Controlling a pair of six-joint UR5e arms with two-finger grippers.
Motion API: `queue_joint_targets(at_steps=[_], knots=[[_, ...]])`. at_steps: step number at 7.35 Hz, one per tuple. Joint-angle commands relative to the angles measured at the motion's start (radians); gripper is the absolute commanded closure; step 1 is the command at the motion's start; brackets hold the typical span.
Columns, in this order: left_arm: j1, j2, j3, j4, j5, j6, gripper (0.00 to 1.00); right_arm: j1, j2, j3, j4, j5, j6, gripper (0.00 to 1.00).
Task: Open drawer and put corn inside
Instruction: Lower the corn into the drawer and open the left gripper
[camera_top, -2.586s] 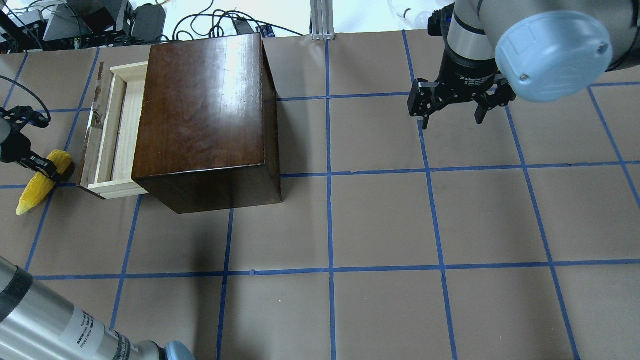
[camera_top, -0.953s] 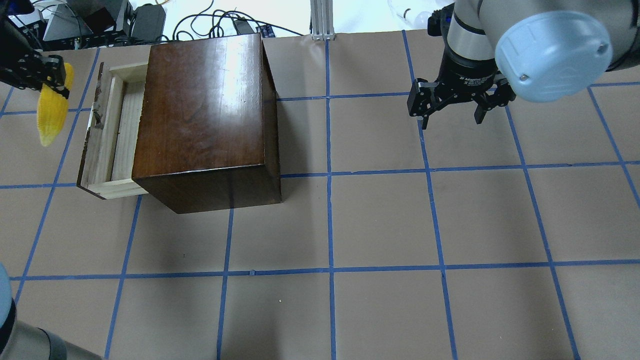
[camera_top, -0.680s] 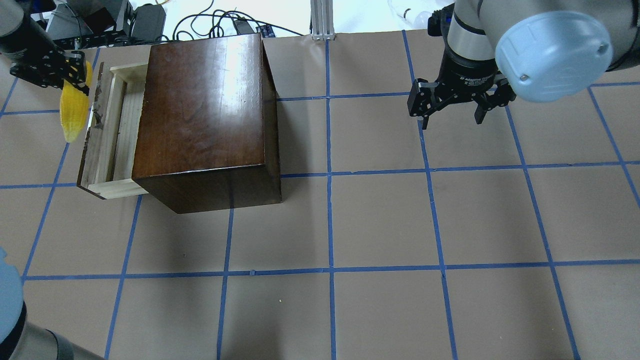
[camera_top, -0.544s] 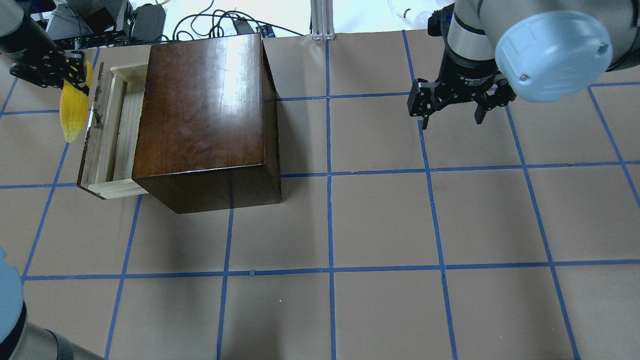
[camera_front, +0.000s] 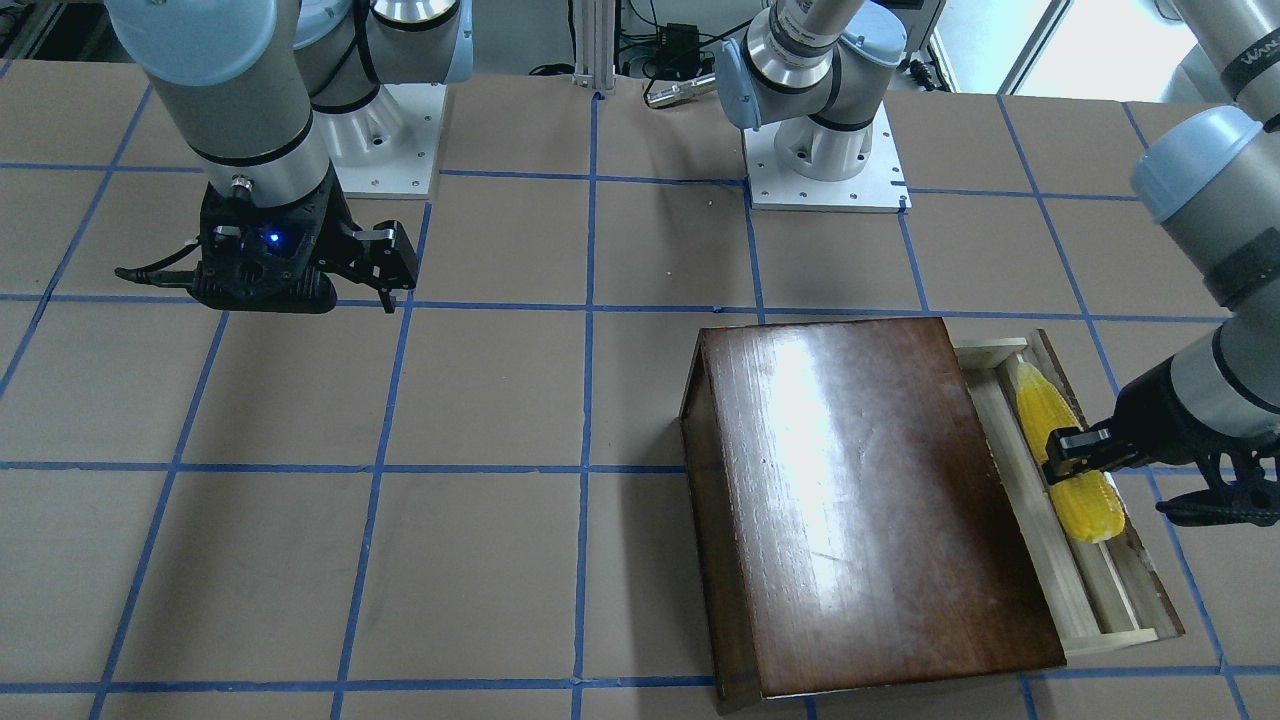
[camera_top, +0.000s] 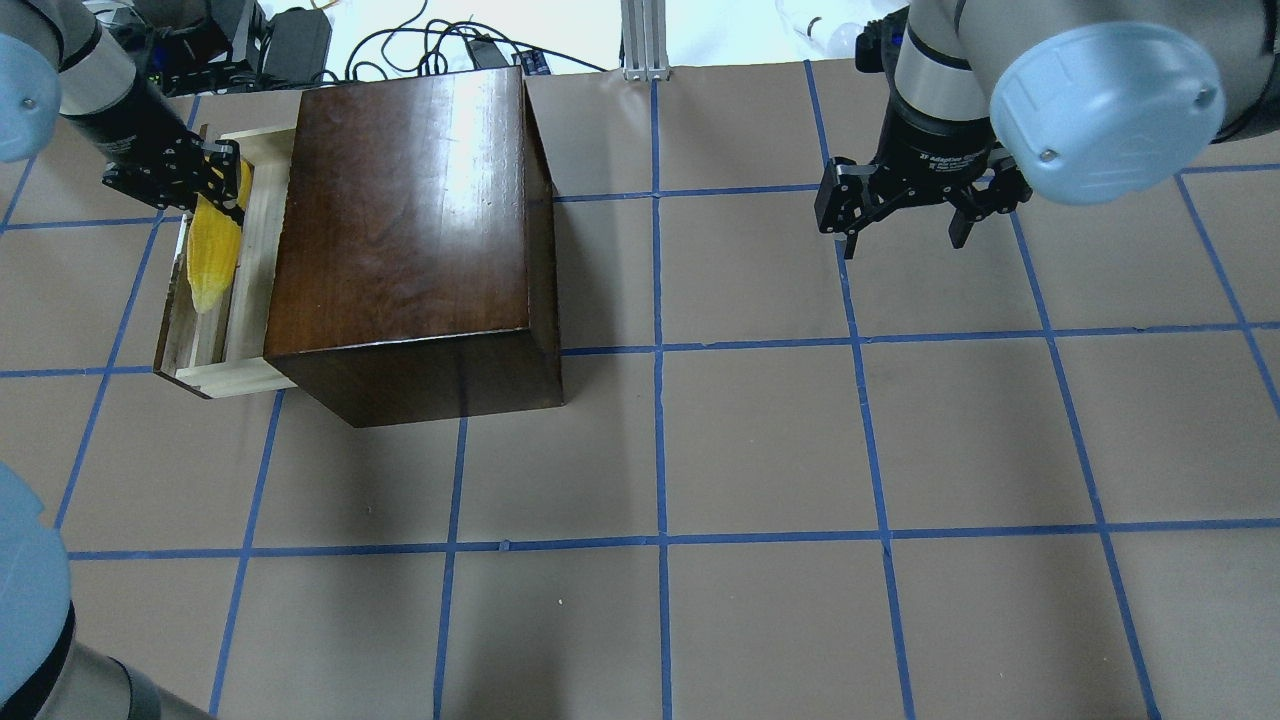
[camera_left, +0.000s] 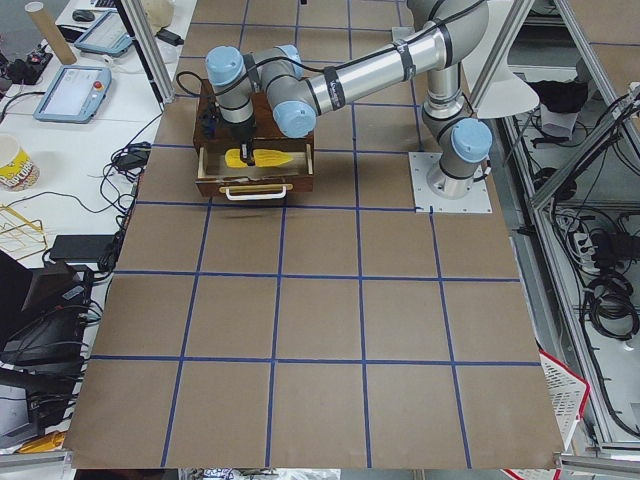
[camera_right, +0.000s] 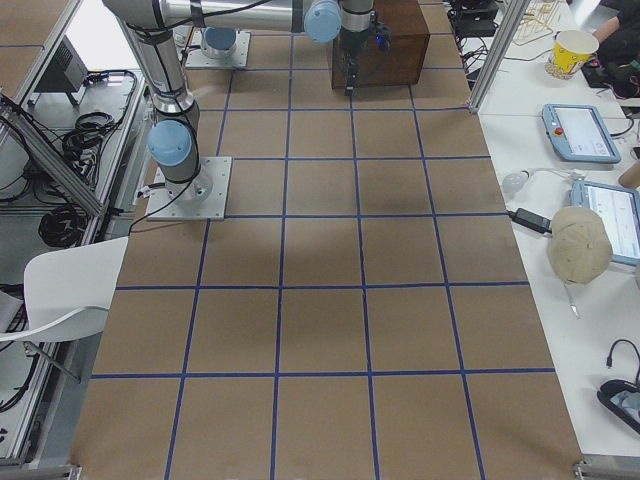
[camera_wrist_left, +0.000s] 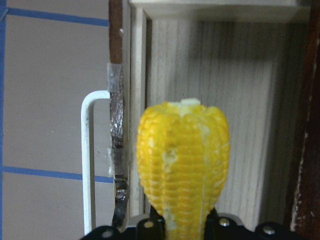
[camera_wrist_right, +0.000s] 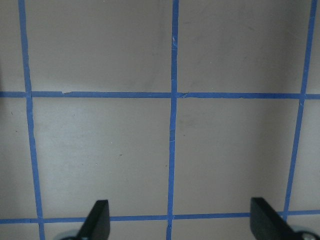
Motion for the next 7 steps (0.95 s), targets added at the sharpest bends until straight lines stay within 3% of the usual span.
queue_joint_targets(at_steps=[1, 2, 3, 4, 7], knots=[[-0.004, -0.007, -0.007, 0.008, 0.000, 0.003, 0.89, 0.000, 0.000, 0.000, 0.000, -0.001, 0.000, 0.00], [-0.004, -0.011, -0.006, 0.008, -0.001, -0.001, 0.58, 0.000, -0.002, 0.000, 0.000, -0.001, 0.000, 0.00], [-0.004, -0.009, -0.004, 0.008, -0.002, -0.009, 0.45, 0.000, 0.000, 0.000, -0.001, -0.001, 0.000, 0.00], [-0.004, -0.004, -0.004, 0.007, -0.004, -0.017, 0.15, 0.000, 0.000, 0.001, 0.000, -0.001, 0.000, 0.00], [-0.004, 0.032, 0.005, -0.008, 0.004, -0.018, 0.12, 0.000, 0.000, 0.000, -0.001, -0.001, 0.000, 0.00]])
